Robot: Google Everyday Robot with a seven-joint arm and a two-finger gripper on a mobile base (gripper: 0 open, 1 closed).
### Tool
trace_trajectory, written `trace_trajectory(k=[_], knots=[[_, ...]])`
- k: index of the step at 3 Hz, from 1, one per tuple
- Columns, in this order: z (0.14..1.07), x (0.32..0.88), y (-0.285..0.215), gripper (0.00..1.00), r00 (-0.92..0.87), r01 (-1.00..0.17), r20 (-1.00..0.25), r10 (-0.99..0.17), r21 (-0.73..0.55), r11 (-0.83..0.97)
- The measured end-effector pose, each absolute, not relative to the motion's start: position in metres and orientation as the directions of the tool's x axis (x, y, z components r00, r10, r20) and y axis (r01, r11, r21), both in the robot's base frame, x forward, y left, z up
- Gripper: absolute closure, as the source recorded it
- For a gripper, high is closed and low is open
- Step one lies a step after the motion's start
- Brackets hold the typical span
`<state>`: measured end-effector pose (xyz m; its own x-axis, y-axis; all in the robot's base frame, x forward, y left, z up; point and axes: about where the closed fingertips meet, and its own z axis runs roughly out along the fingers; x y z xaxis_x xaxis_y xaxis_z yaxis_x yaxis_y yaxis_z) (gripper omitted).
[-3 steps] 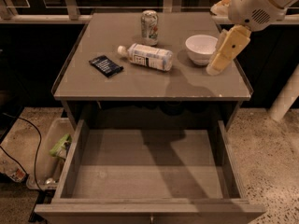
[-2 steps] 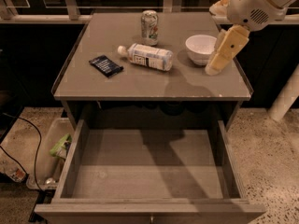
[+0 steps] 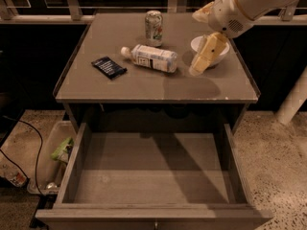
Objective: Place blue plastic bottle into top drawer
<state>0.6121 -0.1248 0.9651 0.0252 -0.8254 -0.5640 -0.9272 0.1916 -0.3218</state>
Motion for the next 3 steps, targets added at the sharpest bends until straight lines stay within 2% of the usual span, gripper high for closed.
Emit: trace_trajectory(k=[3], knots=[[0.895,0.689,-0.075,0.00,-0.008,-0.970,-0.661,-0.751,-0.177,0.166]])
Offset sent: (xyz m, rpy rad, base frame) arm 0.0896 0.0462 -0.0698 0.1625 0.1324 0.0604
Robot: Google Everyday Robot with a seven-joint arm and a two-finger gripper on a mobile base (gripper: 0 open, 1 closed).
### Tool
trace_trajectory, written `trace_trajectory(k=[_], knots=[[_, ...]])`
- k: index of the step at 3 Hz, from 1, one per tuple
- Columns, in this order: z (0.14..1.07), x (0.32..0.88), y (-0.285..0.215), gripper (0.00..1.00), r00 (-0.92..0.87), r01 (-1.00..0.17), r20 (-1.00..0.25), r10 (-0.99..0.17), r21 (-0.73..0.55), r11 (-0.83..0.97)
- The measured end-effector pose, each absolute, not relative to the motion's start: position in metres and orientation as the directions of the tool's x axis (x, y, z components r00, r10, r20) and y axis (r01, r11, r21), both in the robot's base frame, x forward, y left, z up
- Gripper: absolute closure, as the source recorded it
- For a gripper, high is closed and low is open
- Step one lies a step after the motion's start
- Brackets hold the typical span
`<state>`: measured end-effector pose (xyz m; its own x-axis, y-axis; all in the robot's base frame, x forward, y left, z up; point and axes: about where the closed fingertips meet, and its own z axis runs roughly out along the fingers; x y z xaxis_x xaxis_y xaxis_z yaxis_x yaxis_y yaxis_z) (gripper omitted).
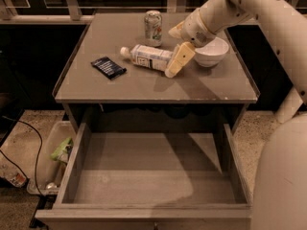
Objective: Place blue plastic bottle into top drawer
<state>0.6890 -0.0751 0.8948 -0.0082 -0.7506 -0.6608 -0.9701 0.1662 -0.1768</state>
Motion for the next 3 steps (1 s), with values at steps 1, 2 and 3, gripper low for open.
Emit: trace_trajectory(k=[1,2,3], knots=[[0.880,0.706,-0.059,0.00,-0.031,-0.976,-0.659,-0.751,-0.143,0.166],[0.864,0.724,-0.051,0.00,-0.106,-0.966,-0.643,-0.758,-0.114,0.232],[0.853,0.738,-0.048,0.00,-0.220,-0.932,-0.629,-0.746,-0.090,0.351]])
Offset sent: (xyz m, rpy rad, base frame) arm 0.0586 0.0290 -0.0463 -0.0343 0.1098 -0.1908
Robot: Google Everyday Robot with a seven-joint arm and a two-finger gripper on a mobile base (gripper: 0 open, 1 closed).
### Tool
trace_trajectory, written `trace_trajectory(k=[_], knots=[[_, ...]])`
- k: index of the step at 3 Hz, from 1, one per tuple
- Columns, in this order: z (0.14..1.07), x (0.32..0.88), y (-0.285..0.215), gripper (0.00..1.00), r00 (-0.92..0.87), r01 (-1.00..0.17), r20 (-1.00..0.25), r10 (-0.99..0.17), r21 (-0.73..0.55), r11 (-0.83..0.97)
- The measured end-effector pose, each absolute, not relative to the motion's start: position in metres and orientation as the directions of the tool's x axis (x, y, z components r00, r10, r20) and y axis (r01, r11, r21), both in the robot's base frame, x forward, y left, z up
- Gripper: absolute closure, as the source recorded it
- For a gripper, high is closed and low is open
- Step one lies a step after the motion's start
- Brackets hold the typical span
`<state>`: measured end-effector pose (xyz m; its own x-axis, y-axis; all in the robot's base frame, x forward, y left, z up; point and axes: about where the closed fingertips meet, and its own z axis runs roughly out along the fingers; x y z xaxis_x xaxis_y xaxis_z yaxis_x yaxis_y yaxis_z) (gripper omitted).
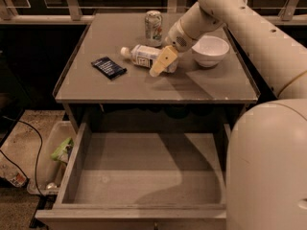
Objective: Place blue plastic bottle into top drawer
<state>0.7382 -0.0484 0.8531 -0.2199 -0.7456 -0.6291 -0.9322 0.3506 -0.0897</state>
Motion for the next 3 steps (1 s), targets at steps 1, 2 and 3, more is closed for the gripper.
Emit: trace_trajectory(k=[1,2,3], knots=[[0.8498,0.7391,-0.0458,0.00,-0.241,-0.928,-0.633,-0.736,-0.072,0.366],[0.8497,0.7390,-0.0457,0.18,-0.240,-0.928,-0.632,-0.736,-0.072,0.365],[0.8497,0.7390,-0.0457,0.40,-0.240,-0.928,-0.632,-0.736,-0.072,0.365]])
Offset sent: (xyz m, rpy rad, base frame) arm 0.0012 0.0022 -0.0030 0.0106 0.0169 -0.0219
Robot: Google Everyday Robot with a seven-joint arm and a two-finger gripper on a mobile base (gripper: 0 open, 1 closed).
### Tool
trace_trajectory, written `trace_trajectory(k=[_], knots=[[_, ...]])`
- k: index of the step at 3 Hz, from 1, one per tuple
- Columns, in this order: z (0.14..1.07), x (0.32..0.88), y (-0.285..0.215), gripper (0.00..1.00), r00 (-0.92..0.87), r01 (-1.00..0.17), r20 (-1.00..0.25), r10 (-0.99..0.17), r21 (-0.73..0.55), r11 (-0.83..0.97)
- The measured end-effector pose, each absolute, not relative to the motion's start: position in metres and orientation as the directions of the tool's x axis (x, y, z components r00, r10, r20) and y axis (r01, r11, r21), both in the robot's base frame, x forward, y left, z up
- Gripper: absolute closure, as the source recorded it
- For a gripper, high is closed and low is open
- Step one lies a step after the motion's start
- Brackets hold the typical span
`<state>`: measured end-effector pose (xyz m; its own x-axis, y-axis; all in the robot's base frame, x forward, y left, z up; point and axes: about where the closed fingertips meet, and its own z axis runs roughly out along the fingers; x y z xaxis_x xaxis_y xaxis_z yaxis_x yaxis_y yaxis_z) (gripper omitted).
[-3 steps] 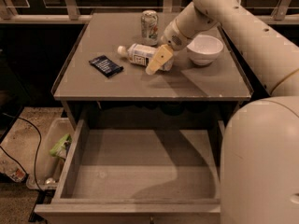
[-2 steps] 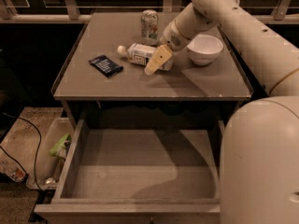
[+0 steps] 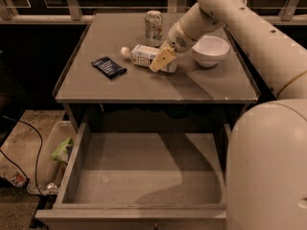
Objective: Place blue plastic bottle into top drawer
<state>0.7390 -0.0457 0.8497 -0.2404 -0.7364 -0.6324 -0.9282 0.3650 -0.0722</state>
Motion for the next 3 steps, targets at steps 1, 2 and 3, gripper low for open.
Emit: trace_trajectory(k=[1,2,3], knots=[[0.850,0.739,-0.046,0.64,-0.240,-0.928,-0.632,-0.736,-0.072,0.365],[0.849,0.739,-0.046,0.87,-0.240,-0.929,-0.631,-0.738,-0.072,0.363],[0.852,0.726,-0.052,1.00,-0.221,-0.936,-0.625,-0.749,-0.080,0.342]])
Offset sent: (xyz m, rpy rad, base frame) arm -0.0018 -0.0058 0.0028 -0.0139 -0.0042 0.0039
